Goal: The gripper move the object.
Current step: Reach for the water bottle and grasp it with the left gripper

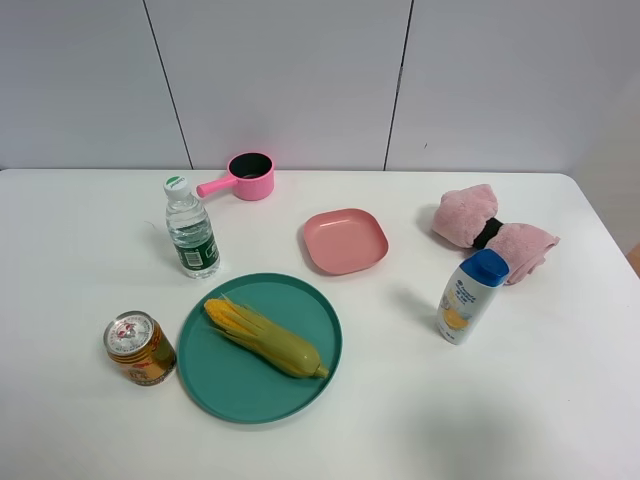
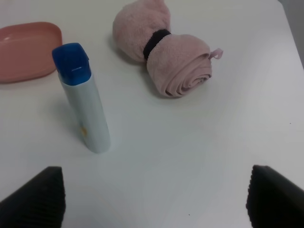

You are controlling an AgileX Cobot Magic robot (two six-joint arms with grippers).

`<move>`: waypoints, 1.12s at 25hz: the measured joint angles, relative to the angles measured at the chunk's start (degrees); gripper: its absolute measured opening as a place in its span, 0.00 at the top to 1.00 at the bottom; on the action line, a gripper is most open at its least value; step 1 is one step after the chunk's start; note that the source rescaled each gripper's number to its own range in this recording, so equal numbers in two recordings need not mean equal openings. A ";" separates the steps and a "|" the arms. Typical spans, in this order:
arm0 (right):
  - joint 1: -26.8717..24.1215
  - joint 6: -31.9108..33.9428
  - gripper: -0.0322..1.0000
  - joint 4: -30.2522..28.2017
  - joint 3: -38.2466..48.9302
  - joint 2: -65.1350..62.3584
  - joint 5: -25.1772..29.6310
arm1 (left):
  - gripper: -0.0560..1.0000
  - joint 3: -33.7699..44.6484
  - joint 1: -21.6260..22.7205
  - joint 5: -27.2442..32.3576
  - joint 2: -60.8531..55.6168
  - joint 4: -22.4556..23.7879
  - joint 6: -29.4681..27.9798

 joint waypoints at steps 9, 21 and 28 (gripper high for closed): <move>0.00 0.00 0.00 0.00 0.00 0.00 0.00 | 0.42 0.00 0.00 0.00 0.00 0.00 0.00; 0.00 0.00 0.00 0.00 0.00 0.00 0.00 | 0.42 0.00 0.00 0.00 0.00 0.00 0.00; 0.00 0.00 0.00 0.00 0.00 0.00 0.00 | 0.41 -2.89 0.00 -4.97 1.17 -3.17 -0.52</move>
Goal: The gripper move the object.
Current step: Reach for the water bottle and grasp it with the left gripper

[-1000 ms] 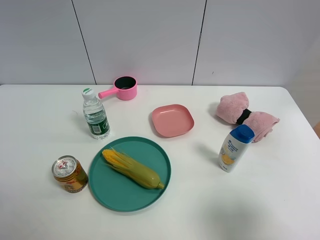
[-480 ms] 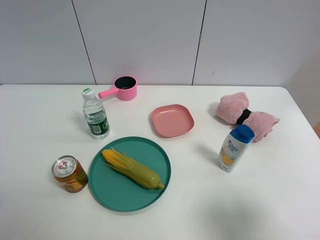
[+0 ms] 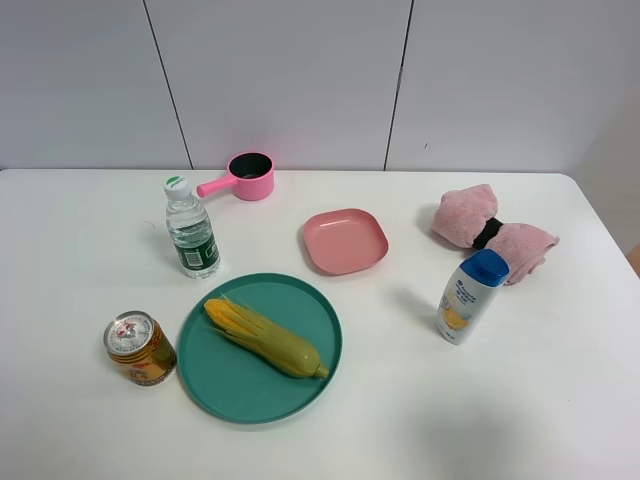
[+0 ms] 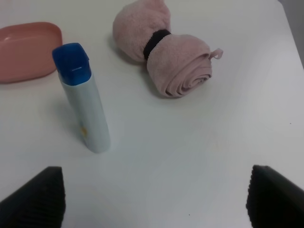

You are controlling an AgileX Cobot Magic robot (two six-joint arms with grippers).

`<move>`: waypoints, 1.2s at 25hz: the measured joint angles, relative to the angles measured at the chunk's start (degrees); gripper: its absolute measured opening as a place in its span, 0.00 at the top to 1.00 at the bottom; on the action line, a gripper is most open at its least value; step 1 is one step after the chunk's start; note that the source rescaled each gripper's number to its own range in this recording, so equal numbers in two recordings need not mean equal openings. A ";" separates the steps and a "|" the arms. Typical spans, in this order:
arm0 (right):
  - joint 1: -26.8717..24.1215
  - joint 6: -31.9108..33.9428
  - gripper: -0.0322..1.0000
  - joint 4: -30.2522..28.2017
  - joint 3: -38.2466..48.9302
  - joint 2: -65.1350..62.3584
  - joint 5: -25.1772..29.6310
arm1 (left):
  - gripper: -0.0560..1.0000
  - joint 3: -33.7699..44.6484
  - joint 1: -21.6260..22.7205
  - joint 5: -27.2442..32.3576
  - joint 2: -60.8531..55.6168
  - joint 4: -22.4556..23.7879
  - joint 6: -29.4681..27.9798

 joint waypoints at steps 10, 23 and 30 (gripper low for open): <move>0.00 0.00 0.00 0.00 0.00 0.00 0.00 | 0.02 -2.94 0.00 -16.34 23.11 -5.99 9.79; 0.00 0.00 0.00 0.00 0.00 0.00 0.00 | 0.01 -2.94 -1.87 -37.39 47.91 -22.78 35.19; 0.00 0.00 0.00 0.00 0.00 0.00 0.00 | 0.01 -2.94 -7.67 -44.54 61.60 -36.56 51.04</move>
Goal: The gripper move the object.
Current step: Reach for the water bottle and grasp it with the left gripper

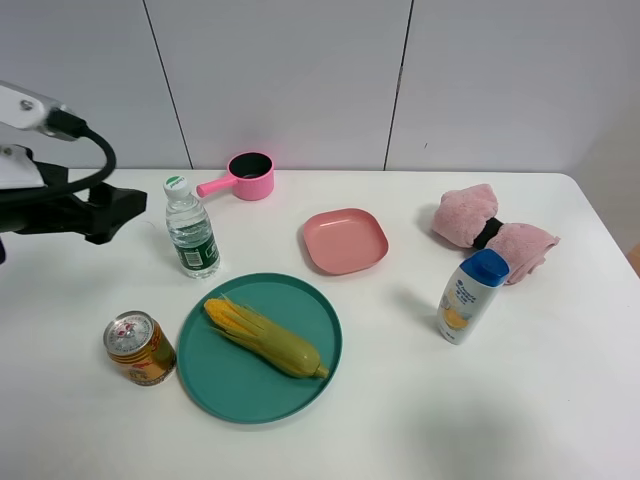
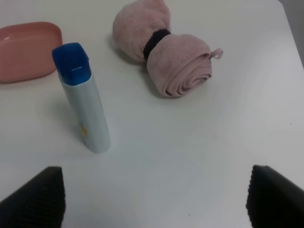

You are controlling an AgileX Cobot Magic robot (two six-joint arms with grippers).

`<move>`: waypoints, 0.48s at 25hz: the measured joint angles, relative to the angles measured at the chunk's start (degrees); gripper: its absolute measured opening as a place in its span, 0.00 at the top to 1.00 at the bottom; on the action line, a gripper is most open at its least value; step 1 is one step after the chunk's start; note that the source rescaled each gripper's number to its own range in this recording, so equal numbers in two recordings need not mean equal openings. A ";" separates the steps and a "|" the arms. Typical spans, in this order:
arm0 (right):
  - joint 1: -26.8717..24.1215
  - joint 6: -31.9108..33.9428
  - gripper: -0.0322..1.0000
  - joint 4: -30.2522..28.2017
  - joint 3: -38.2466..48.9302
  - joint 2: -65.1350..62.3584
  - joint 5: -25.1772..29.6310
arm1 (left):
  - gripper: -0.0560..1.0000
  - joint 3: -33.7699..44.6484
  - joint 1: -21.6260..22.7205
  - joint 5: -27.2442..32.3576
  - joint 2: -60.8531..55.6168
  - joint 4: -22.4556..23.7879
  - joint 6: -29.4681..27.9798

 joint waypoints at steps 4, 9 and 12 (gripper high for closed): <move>0.00 0.00 0.00 0.00 0.00 0.00 0.00 | 0.01 0.00 -4.77 -6.40 7.01 -3.28 5.92; 0.00 0.00 0.00 0.00 0.00 0.00 0.00 | 0.01 0.00 -9.89 -15.69 14.45 -3.82 6.96; 0.00 0.00 0.00 0.00 0.00 0.00 0.00 | 0.01 0.00 -11.40 -18.21 17.61 -4.05 6.96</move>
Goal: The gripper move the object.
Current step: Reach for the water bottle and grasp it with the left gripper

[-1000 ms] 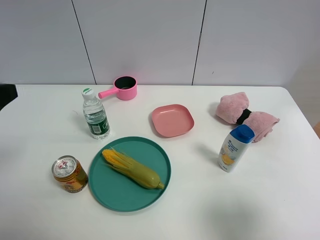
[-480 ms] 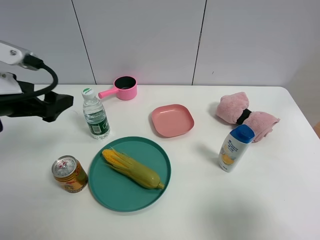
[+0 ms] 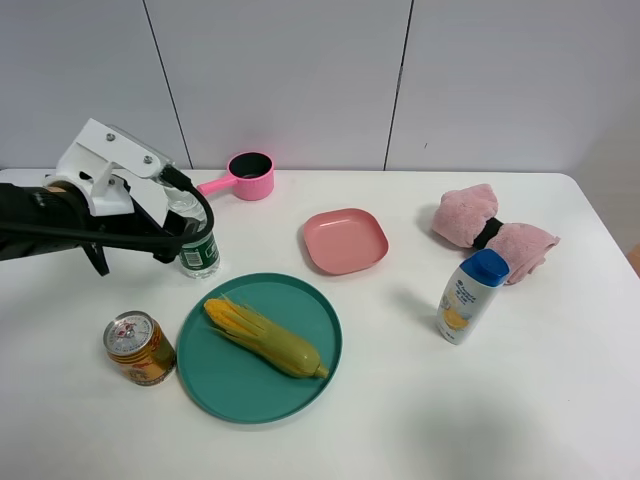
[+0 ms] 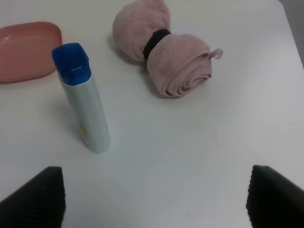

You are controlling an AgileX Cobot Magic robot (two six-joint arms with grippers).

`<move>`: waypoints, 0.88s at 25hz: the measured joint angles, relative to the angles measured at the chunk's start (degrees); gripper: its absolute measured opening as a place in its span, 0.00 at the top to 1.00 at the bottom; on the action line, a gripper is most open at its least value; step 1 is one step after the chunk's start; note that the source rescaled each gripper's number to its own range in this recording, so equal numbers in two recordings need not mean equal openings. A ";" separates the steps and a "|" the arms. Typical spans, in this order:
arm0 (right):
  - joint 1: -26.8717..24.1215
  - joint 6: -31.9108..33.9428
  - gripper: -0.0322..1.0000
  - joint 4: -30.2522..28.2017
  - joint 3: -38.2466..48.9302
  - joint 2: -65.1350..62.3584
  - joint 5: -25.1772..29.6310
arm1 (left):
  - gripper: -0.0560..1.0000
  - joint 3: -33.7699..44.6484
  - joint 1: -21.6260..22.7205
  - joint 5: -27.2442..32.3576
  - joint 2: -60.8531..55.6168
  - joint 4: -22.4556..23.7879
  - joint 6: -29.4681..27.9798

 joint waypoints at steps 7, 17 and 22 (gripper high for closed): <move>0.00 0.00 0.00 0.00 0.00 0.00 0.00 | 0.01 0.00 -0.34 -2.22 2.44 0.47 -8.12; 0.00 0.00 0.00 0.00 0.00 0.00 0.00 | 0.01 0.00 -0.34 -3.19 2.50 12.65 -22.50; 0.00 0.00 0.00 0.00 0.00 0.00 0.00 | 0.01 0.00 -0.34 -3.19 2.50 14.45 -23.86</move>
